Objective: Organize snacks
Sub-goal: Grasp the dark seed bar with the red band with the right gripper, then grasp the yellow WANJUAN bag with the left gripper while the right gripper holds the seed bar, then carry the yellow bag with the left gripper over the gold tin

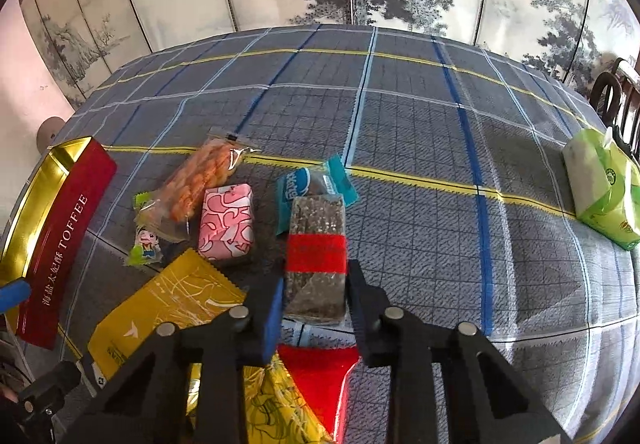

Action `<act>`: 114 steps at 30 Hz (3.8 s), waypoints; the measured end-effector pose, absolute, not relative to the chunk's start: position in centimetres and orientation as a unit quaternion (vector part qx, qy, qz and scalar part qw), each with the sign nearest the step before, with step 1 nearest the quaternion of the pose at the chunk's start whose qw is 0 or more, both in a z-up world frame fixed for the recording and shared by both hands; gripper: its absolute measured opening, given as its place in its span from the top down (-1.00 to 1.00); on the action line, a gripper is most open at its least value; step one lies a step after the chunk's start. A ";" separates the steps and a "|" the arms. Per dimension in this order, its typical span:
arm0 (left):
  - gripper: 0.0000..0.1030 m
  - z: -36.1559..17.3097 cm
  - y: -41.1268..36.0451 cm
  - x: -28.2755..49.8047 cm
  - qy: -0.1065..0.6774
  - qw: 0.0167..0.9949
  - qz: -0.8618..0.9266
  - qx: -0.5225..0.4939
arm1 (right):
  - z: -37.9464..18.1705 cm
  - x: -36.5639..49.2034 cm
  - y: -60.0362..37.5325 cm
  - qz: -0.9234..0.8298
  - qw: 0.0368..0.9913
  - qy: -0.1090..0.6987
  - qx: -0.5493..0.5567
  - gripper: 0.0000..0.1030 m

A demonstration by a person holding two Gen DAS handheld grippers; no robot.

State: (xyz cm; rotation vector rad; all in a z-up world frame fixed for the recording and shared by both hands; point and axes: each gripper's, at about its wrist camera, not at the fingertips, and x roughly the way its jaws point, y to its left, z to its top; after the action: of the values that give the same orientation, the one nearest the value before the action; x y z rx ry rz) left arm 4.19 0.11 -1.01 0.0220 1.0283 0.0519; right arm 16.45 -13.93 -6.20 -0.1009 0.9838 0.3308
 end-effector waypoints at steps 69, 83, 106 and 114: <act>-0.16 0.7 -2.3 7.0 0.504 0.862 -0.051 0.018 | -7.3 17.1 -22.7 0.079 0.902 0.419 -0.061 0.46; -0.16 2.5 6.6 4.1 0.481 0.876 0.034 0.029 | -7.3 17.2 -22.8 0.079 0.902 0.419 -0.063 0.45; -0.17 -2.7 19.7 1.0 0.537 0.834 0.126 -0.027 | -7.3 17.0 -22.4 0.071 0.903 0.416 -0.080 0.45; -0.17 -3.2 19.8 0.8 0.538 0.834 0.124 -0.008 | -7.3 17.4 -22.0 0.064 0.898 0.427 -0.080 0.45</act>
State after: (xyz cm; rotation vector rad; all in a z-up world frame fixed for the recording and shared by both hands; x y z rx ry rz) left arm 0.84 19.81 -3.21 -0.0161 1.1402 0.2626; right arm 17.38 -22.05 -7.32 -0.1658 0.8838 0.1331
